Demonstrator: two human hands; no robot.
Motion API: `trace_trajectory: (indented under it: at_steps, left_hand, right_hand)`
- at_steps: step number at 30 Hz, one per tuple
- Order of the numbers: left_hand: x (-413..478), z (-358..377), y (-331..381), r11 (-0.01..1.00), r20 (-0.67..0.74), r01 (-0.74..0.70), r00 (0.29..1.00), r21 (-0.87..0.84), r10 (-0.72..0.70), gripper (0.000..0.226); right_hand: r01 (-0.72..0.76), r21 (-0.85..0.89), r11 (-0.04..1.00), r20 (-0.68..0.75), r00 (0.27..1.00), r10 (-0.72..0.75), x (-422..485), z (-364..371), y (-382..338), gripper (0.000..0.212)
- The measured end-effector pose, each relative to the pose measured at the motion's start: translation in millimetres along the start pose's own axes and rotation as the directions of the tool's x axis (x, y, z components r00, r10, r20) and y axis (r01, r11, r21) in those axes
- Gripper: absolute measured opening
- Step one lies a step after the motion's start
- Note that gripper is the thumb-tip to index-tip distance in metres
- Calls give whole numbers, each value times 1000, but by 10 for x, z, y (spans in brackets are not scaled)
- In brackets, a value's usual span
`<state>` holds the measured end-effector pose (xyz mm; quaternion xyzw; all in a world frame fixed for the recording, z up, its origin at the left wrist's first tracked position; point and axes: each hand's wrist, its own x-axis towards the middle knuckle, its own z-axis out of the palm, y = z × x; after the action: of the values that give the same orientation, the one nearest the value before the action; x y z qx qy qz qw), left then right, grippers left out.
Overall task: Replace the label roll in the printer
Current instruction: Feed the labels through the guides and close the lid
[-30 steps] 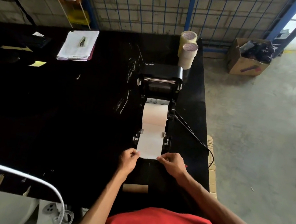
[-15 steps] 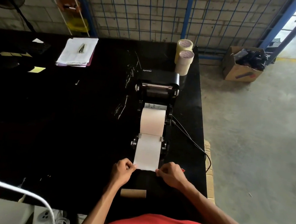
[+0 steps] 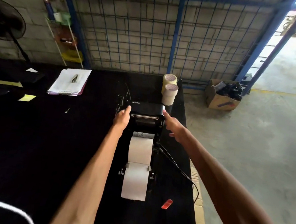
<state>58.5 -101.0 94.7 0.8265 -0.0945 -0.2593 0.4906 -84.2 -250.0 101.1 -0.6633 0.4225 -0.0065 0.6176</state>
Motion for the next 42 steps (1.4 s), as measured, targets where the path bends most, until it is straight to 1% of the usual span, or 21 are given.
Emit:
trace_trajectory:
  at_steps: [1,3,5,8,11,13,15,17,19,20,22,26,28,30,31,33,35,37,39,42]
  left_hand:
    - [4,20,15,1000,10,8,1000,22,-8,62]
    - [-83,-23,-14,996,-11,-26,1000,82,27,63]
    - [-204,-98,-126,991,-38,-56,997,121,61,59]
    - [-484,-186,-446,991,-99,-50,993,123,63,51]
    - [-828,-121,-884,998,-152,-5,988,59,14,36]
    - [-1026,-17,-1149,999,-186,8,983,35,-1,34]
    - [-1129,72,-1363,998,-223,13,975,55,-1,34]
    - [-1140,112,-1546,993,-242,25,970,111,3,34]
    - [-1121,142,-1724,987,-251,35,968,156,6,31]
    - [-1116,164,-1806,984,-250,35,968,173,9,29]
    - [-1144,196,-1901,983,-246,9,969,183,37,26]
    - [-1173,202,-1995,994,-235,-31,971,106,55,24]
    - [-1175,210,-2034,996,-222,-14,974,91,34,26]
    - [-1189,236,-2081,1000,-188,21,982,21,-16,33]
    - [-1196,246,-2090,998,-170,48,984,-32,-53,39]
    - [-1204,262,-2092,992,-134,77,987,-103,-90,52]
    - [-1208,266,-2083,988,-95,91,990,-123,-103,59]
    - [-1205,267,-2082,985,-92,104,989,-134,-117,61]
    - [-1211,265,-2089,983,-88,93,990,-159,-108,63]
    - [-1216,284,-2113,982,-83,75,992,-175,-91,71]
  right_hand:
    - [5,-17,1000,16,1000,-4,-13,39,-7,77]
    - [50,-79,996,-47,997,-54,-64,111,45,79]
    - [123,-175,977,-141,979,-149,-165,171,173,73]
    - [202,-213,956,-203,948,-245,-488,273,473,66]
    - [222,-202,954,-262,926,-271,-731,459,931,60]
    - [215,-140,967,-325,912,-250,-789,602,1266,53]
    - [206,-101,973,-365,902,-229,-813,703,1521,47]
    - [213,-111,971,-380,894,-239,-819,760,1692,38]
    - [211,-106,972,-362,902,-235,-820,800,1863,32]
    - [209,-121,970,-348,906,-239,-824,813,1933,32]
    - [214,-160,964,-334,907,-257,-824,826,2048,41]
    - [234,-121,965,-274,926,-259,-817,801,2106,44]
    - [195,-75,978,-245,947,-207,-810,803,2128,58]
    - [148,9,989,-199,969,-143,-819,826,2136,71]
    - [140,31,990,-177,975,-132,-825,837,2129,73]
    - [146,22,989,-142,980,-141,-827,837,2133,70]
    - [151,20,988,-122,981,-148,-824,825,2141,70]
    - [161,31,986,-109,982,-157,-822,818,2146,71]
    - [174,34,984,-97,981,-170,-828,813,2146,72]
    - [177,38,984,-83,981,-173,-828,794,2147,73]
